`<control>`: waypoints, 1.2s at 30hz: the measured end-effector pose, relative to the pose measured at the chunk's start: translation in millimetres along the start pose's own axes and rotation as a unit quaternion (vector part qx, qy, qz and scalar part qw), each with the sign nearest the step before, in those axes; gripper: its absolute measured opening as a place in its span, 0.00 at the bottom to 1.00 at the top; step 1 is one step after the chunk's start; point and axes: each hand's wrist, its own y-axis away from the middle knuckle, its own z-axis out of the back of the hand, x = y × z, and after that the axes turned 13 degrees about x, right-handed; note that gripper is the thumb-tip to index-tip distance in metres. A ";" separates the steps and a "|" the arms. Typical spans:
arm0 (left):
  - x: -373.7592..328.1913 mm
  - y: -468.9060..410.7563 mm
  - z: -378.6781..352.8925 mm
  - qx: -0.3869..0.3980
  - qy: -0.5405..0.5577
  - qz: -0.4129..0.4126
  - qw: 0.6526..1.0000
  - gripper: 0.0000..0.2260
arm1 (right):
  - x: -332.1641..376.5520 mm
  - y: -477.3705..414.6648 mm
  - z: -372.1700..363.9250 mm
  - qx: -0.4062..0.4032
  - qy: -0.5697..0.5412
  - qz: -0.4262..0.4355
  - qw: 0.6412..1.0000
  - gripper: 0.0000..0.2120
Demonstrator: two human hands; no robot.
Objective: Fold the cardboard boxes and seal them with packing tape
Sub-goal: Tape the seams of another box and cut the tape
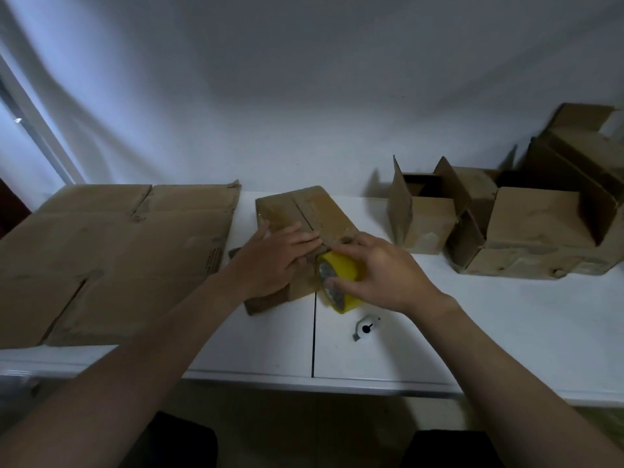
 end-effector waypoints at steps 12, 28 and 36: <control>30.6 8.1 -11.9 -0.026 0.170 0.004 0.985 0.21 | -10.1 -46.5 -11.5 0.014 -0.211 0.005 0.977 0.18; 6.6 61.1 -7.0 -0.238 0.300 0.189 0.904 0.02 | 24.1 -81.8 -14.8 0.024 -0.180 -0.024 0.983 0.08; -40.1 61.2 -21.0 -0.121 0.568 0.183 0.793 0.14 | 32.5 -88.0 -20.2 0.030 -0.167 -0.004 0.985 0.14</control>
